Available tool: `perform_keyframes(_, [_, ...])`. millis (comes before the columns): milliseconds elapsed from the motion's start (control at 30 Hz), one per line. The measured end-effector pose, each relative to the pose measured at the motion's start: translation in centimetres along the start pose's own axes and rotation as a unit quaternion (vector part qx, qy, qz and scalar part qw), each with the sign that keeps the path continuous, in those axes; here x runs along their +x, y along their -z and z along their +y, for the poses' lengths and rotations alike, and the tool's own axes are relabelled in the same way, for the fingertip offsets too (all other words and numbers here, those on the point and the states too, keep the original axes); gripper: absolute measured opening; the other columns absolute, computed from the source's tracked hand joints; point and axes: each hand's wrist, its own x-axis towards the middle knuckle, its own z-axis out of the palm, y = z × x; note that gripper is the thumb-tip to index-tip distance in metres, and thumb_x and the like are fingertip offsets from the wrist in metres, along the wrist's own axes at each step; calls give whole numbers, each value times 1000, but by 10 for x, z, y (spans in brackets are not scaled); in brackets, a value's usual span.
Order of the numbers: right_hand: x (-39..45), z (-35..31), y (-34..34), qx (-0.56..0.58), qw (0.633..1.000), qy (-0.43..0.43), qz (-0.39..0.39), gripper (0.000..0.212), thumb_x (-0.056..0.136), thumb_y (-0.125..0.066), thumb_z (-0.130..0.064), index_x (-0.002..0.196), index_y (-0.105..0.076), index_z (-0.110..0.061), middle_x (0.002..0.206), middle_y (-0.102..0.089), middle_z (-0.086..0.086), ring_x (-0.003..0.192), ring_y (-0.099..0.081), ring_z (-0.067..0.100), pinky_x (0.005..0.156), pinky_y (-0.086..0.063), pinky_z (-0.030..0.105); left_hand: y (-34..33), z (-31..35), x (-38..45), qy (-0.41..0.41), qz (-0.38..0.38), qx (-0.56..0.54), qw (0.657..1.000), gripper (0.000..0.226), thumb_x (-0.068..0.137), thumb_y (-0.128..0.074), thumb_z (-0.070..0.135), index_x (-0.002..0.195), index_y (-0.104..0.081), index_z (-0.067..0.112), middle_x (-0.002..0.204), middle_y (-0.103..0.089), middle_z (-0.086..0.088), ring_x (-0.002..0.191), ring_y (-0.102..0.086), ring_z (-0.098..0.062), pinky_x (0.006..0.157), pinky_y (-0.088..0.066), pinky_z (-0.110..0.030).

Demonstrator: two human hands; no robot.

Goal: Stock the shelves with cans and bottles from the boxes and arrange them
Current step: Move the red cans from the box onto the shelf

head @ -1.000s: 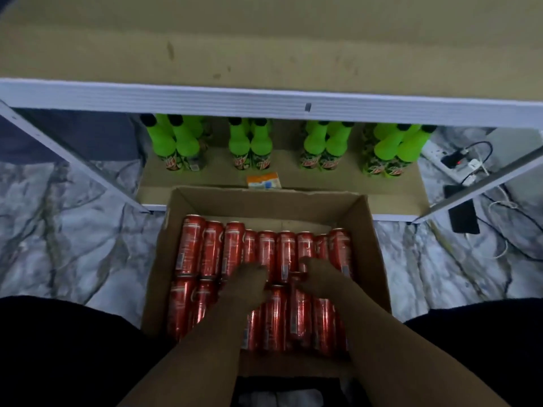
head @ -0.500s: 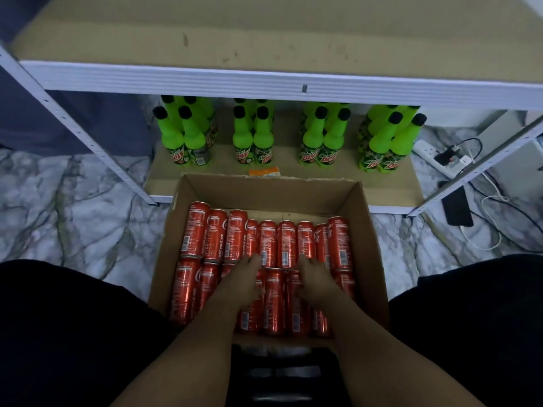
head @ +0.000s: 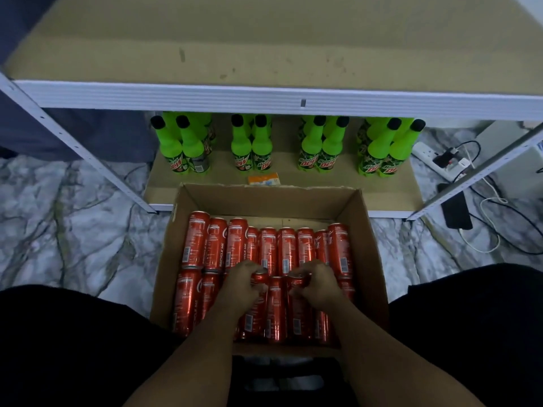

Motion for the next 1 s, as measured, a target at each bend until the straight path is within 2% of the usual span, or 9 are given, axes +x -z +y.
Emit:
perform_keyframes(167, [-7, -37, 40, 46, 999, -8, 1, 43, 81, -78, -7, 120, -65, -23, 121, -61, -8, 113, -56, 8, 78, -45, 13, 27, 42, 0, -8, 11, -8, 1000, 48, 89, -77, 11, 134, -64, 21, 140, -55, 6, 132, -50, -14, 111, -43, -32])
perform_keyframes(267, [-29, -75, 78, 29, 999, 29, 32, 44, 75, -84, -8, 116, -71, -20, 119, -67, -6, 114, -61, 11, 93, -51, 23, 57, 84, -15, -33, 28, -15, 999, 51, 89, -77, 12, 138, -63, 16, 142, -55, 3, 134, -50, -16, 110, -39, -27])
perform_keyframes(333, [-51, -104, 108, 7, 997, 56, 53, 44, 72, -87, -8, 113, -75, -17, 113, -69, -7, 107, -61, 7, 92, -46, 11, 83, 119, -31, -48, 34, -19, 998, 53, 89, -78, 15, 139, -62, 16, 143, -55, 2, 135, -49, -16, 113, -37, -27])
perform_keyframes(433, [-89, -152, 157, 8, 994, 75, 77, 41, 70, -89, -8, 109, -77, -15, 104, -61, -10, 93, -56, 2, 73, -38, -3, 128, 177, -57, -75, 54, -25, 995, 52, 87, -80, 18, 136, -65, 16, 137, -59, 3, 132, -51, -15, 116, -37, -32])
perform_keyframes(533, [-129, -201, 207, 47, 990, 85, 103, 35, 66, -90, -4, 89, -76, -26, 87, -60, -19, 80, -59, -5, 73, -46, 6, 178, 241, -85, -112, 70, -43, 990, 50, 83, -84, 16, 130, -69, 14, 125, -60, 8, 121, -55, -12, 109, -39, -26])
perform_keyframes(633, [-170, -250, 257, 44, 985, 108, 126, 40, 62, -94, -11, 98, -78, -18, 101, -64, -9, 94, -63, 10, 84, -49, 19, 228, 308, -111, -147, 68, -57, 985, 49, 80, -86, 13, 127, -71, 13, 121, -59, 7, 117, -58, -13, 106, -42, -27])
perform_keyframes(700, [-194, -279, 292, 46, 981, 124, 141, 41, 60, -95, -18, 96, -78, -27, 110, -64, -2, 99, -63, 16, 91, -51, 27, 259, 350, -126, -187, 76, -48, 978, 46, 78, -87, 12, 123, -73, 12, 115, -61, 6, 112, -59, -13, 105, -45, -29])
perform_keyframes(833, [-242, -328, 367, 67, 972, 136, 179, 46, 60, -96, -14, 101, -78, -18, 117, -58, -2, 97, -61, 10, 84, -45, 7, 312, 429, -153, -242, 90, -44, 965, 49, 77, -88, 17, 123, -73, 15, 108, -62, 14, 106, -62, -8, 102, -49, -33])
perform_keyframes(1000, [-296, -378, 459, 68, 964, 174, 190, 45, 58, -97, -15, 95, -77, -29, 117, -59, -3, 95, -63, 8, 86, -52, 21, 363, 521, -181, -310, 85, -37, 946, 47, 79, -88, 25, 123, -74, 19, 108, -63, 14, 105, -64, -8, 100, -52, -38])
